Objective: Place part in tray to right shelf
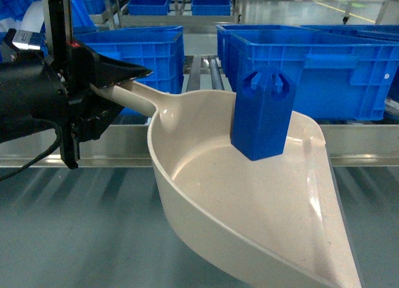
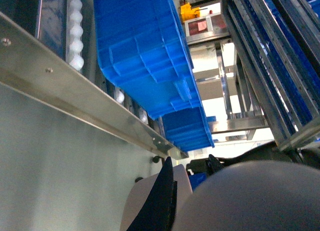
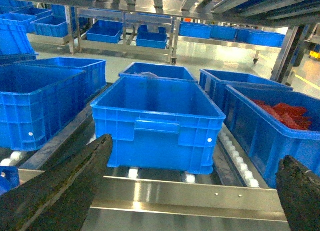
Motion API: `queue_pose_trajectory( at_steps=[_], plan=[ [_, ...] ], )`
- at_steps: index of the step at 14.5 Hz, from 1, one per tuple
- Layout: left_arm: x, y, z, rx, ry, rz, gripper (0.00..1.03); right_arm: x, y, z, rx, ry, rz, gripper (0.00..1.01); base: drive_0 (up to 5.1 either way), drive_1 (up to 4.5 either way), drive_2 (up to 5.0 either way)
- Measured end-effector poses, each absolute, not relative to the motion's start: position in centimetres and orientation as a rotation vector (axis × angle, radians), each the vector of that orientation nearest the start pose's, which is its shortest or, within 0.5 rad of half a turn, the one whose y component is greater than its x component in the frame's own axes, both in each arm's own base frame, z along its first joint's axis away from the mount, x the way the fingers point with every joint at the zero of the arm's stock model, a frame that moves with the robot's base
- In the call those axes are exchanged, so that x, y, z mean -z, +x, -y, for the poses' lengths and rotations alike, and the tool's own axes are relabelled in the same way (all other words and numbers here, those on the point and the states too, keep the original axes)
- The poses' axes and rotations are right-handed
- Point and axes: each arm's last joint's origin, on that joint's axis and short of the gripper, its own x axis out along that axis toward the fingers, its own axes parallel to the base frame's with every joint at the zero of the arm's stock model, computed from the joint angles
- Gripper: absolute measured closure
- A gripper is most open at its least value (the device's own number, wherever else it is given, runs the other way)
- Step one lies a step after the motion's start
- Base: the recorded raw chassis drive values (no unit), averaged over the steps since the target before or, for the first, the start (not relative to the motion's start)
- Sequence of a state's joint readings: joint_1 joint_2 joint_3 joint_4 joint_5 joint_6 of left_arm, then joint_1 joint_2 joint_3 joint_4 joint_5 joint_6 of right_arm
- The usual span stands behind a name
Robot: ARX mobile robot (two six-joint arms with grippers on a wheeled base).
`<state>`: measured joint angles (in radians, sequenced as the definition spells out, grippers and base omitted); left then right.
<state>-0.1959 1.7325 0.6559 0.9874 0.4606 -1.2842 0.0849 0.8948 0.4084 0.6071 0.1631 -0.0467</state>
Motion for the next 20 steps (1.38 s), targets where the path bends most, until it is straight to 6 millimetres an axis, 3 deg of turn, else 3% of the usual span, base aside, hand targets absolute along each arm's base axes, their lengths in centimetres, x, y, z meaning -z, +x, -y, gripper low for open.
queue_pose_trajectory(
  at_steps=[3,20],
  plan=[
    [-16.93,31.63,7.62,0.51,-1.245,-0.493,0.9,-25.97,19.5,-1.19,0.081,-0.032,0.12,0.03,0.2,4.48,-4.2],
    [-16.88,31.64,7.59,0.506,-1.246,-0.496,0.9,-25.93,19.51,-1.19,0.081,-0.032,0.116,0.03,0.0,0.0,0.0]
  ],
)
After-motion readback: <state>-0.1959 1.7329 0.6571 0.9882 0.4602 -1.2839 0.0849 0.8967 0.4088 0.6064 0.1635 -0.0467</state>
